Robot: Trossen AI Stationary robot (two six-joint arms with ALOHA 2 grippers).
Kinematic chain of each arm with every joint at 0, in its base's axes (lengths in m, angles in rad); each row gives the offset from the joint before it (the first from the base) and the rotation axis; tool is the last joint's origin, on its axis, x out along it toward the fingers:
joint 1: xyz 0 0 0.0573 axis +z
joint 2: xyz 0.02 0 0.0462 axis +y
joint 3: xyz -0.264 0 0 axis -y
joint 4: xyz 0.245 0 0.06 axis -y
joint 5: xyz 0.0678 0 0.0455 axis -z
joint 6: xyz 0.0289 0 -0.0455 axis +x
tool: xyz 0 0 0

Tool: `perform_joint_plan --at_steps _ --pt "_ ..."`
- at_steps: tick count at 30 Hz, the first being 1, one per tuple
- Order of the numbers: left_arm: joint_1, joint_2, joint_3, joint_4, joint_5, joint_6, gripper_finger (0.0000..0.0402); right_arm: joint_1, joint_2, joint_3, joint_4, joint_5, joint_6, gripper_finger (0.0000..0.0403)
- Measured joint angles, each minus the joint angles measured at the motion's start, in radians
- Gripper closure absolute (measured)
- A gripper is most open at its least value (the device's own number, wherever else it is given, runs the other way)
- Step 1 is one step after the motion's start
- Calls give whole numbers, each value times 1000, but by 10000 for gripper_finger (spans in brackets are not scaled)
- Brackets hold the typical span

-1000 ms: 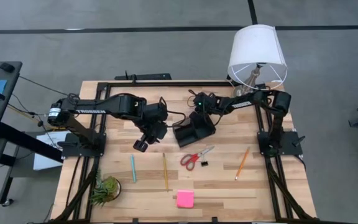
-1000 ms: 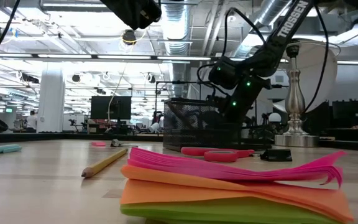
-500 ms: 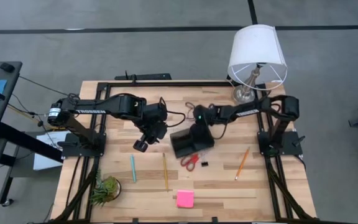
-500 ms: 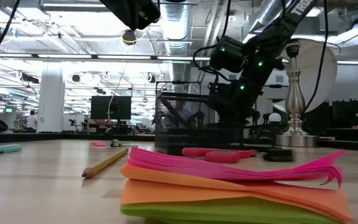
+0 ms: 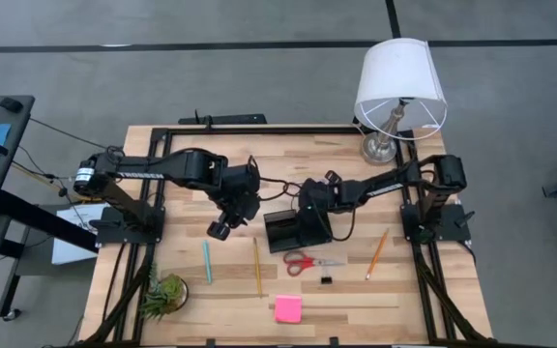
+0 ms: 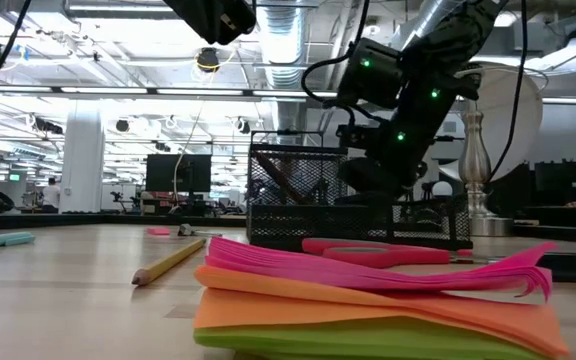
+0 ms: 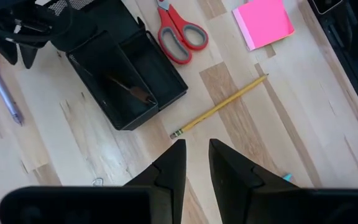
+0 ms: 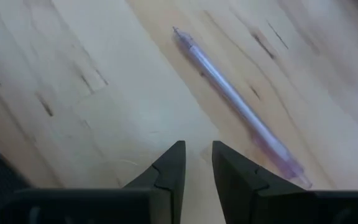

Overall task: Pick and place office supplies into organizer
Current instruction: Put the pink pen into the desk organizer

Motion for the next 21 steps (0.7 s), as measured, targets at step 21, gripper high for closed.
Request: perform_joint_plan --at_steps 21 --pt "-47 0 0 22 10 13 341 -237 0 40 51 -282 -179 318"
